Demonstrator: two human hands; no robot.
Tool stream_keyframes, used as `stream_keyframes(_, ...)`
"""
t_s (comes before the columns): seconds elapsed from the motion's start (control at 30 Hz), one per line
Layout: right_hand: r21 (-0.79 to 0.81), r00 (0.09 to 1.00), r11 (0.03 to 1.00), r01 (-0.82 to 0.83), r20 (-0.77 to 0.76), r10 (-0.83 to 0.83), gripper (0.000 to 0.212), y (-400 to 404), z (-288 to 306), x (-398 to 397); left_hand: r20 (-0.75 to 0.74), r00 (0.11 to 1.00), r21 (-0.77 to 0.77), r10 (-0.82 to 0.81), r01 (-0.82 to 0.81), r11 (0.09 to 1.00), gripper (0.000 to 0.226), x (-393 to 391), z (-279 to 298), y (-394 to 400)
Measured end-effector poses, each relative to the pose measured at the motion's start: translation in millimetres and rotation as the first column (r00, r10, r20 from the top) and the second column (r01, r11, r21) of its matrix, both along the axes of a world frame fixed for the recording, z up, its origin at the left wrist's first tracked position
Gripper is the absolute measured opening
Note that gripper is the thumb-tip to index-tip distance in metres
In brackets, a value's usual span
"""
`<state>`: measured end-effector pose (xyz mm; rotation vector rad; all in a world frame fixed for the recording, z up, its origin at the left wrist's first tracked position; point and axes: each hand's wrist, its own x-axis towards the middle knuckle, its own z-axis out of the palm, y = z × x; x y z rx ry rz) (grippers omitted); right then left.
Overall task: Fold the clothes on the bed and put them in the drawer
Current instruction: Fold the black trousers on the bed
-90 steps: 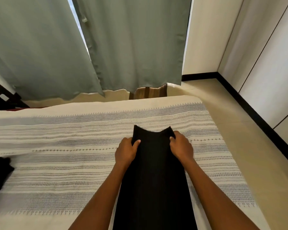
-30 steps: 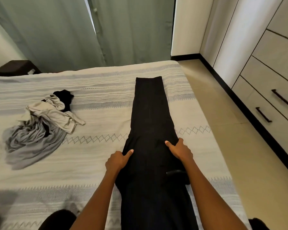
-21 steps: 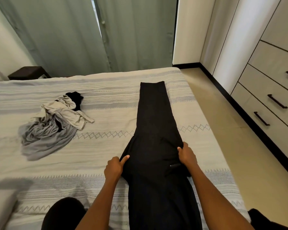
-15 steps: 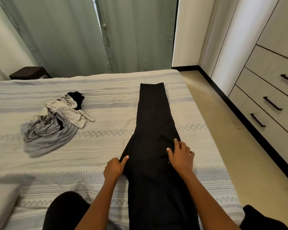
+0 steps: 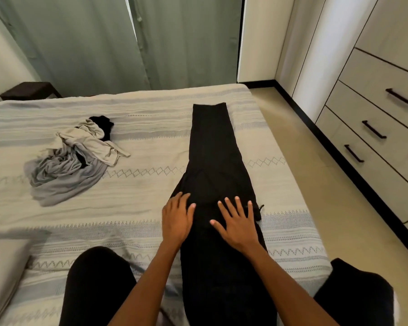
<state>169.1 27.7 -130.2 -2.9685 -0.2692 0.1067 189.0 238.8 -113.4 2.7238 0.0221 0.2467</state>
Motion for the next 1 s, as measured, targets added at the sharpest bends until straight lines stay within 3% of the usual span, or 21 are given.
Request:
stream_keyframes(0.07,0.004,1.000,1.000,-0.019,-0.014,0.019,0.079,-3,-19,-21,-0.198,0.969,0.078,-0.149,0.167,0.983,0.066,-18,-22,-3)
stream_keyframes(0.13,-0.006,1.000,1.000,-0.011,0.000,0.011,0.078,-11,-31,-34,-0.309,0.937,0.123,-0.162,0.209,0.970,0.078,-36,-49,9)
stream_keyframes(0.6,0.005,0.994,0.996,0.089,-0.067,-0.088,0.096,-17,-17,-57,-0.503,0.839,0.162,-0.207,0.326,0.931,0.141,-45,-30,24)
stream_keyframes(0.77,0.094,0.968,0.985,0.147,0.194,-0.163,0.061,-11,7,-7,-0.314,0.928,0.101,-0.201,0.243,0.965,0.104,-11,-3,7)
stream_keyframes(0.87,0.096,0.984,0.990,0.102,0.134,-0.114,0.055,-11,21,38,-0.249,0.945,0.002,-0.214,0.221,0.975,0.082,27,13,0)
stream_keyframes(1.0,0.039,0.998,0.997,0.064,-0.004,-0.064,0.065,-16,26,100,-0.253,0.935,0.029,-0.248,0.264,0.964,0.070,77,18,-6)
